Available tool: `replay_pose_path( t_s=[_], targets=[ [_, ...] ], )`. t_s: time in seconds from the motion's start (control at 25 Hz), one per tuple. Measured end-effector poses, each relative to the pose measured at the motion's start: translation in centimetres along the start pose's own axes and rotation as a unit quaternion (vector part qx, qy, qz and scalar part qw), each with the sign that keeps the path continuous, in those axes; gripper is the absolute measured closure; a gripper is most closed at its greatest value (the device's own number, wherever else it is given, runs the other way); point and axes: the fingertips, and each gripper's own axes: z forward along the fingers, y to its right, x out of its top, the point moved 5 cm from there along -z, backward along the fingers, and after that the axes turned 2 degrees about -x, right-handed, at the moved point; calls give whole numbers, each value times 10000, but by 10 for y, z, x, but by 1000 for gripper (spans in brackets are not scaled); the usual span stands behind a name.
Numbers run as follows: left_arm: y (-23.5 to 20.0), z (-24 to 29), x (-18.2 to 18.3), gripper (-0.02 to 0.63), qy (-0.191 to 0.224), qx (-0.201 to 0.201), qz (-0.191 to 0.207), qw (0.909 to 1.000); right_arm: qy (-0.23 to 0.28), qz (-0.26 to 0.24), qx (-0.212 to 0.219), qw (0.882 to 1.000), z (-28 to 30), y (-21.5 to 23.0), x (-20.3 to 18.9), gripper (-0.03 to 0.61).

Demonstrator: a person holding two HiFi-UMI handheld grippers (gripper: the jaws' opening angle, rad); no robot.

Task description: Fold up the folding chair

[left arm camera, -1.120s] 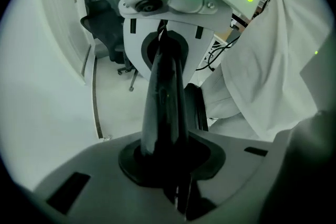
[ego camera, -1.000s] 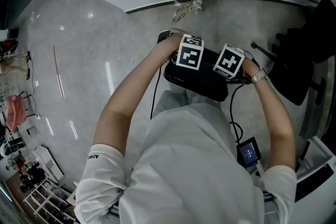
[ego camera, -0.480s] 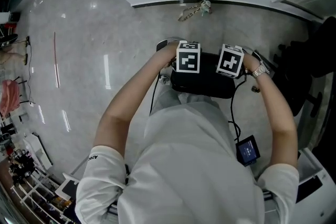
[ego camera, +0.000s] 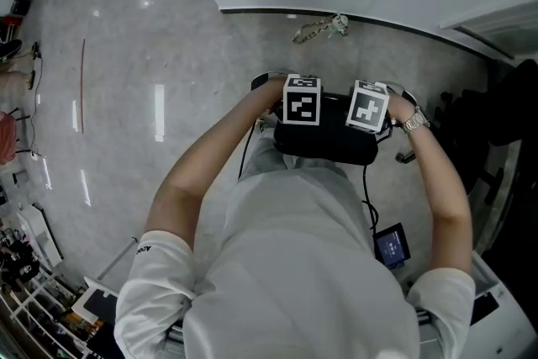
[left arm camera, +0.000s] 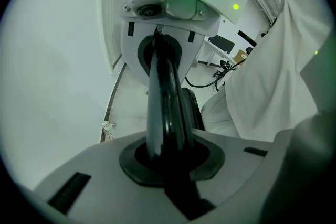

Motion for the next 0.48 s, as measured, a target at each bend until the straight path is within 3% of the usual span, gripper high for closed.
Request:
replay_pose_path(
  t_s=[0.16,0.48],
  targets=[
    [8,-32,-46,549,107,133,-40,9998,-214,-95,-31,9997,-7,-3,59,520],
    [12,-45,-59,548,129,446,73,9989,-455,-214,-295,9983,-18,-2,78,520]
  ],
)
